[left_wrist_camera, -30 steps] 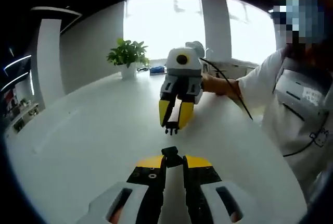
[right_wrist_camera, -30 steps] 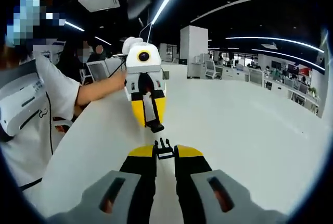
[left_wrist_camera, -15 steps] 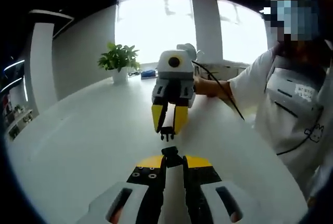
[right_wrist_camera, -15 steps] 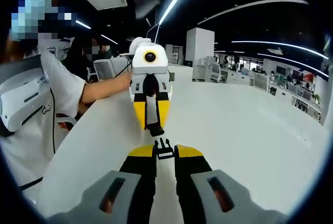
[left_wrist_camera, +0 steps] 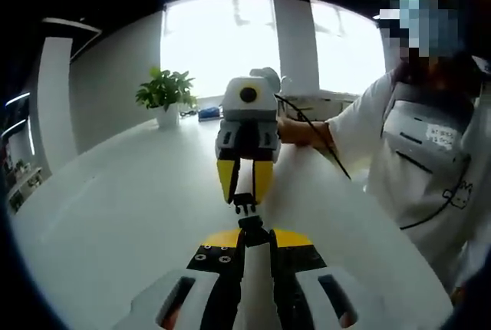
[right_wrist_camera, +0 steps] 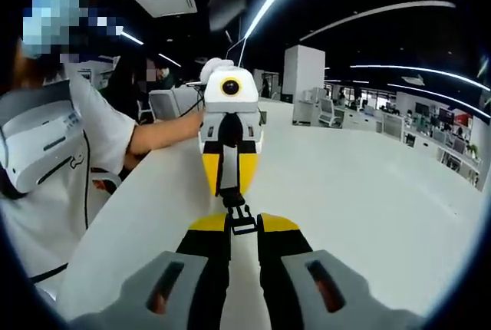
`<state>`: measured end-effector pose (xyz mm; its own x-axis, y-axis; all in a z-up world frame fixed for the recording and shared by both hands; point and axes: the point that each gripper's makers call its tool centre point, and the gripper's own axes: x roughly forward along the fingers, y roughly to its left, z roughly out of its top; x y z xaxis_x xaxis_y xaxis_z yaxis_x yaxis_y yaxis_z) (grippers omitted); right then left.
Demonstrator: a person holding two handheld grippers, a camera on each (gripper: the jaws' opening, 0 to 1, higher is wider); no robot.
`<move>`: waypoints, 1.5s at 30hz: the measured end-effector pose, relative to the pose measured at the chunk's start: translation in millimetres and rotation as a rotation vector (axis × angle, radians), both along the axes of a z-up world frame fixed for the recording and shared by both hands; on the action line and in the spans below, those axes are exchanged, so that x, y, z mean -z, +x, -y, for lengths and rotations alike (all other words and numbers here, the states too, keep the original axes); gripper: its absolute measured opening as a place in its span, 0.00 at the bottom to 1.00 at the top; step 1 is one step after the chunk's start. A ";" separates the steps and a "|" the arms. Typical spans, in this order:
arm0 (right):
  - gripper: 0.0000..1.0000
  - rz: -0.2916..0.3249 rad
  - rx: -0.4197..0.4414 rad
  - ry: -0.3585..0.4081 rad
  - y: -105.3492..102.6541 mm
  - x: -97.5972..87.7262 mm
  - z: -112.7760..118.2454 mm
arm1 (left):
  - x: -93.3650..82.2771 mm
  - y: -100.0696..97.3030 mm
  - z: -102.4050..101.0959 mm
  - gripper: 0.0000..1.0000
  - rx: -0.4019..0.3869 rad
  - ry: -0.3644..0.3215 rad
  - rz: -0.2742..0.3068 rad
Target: Snap the two parts of the plastic buckle together until the buckle closes and remains connected.
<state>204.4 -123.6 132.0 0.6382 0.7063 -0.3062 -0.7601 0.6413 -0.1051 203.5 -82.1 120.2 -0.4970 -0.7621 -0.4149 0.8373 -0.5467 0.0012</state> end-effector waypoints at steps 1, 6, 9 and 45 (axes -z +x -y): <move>0.12 0.001 -0.001 -0.001 -0.1 0.1 -0.4 | 0.1 -0.9 0.2 0.11 0.002 -0.001 0.001; 0.12 0.000 -0.015 -0.003 -1.7 0.8 -3.0 | 0.7 -5.1 0.3 0.11 0.013 0.000 -0.006; 0.12 -0.001 -0.018 -0.011 -2.1 1.8 -3.3 | 1.3 -5.7 0.3 0.12 0.014 0.002 -0.008; 0.11 -0.034 -0.066 -0.028 -10.0 8.0 -11.1 | 8.1 -14.9 -1.3 0.11 0.049 0.017 0.076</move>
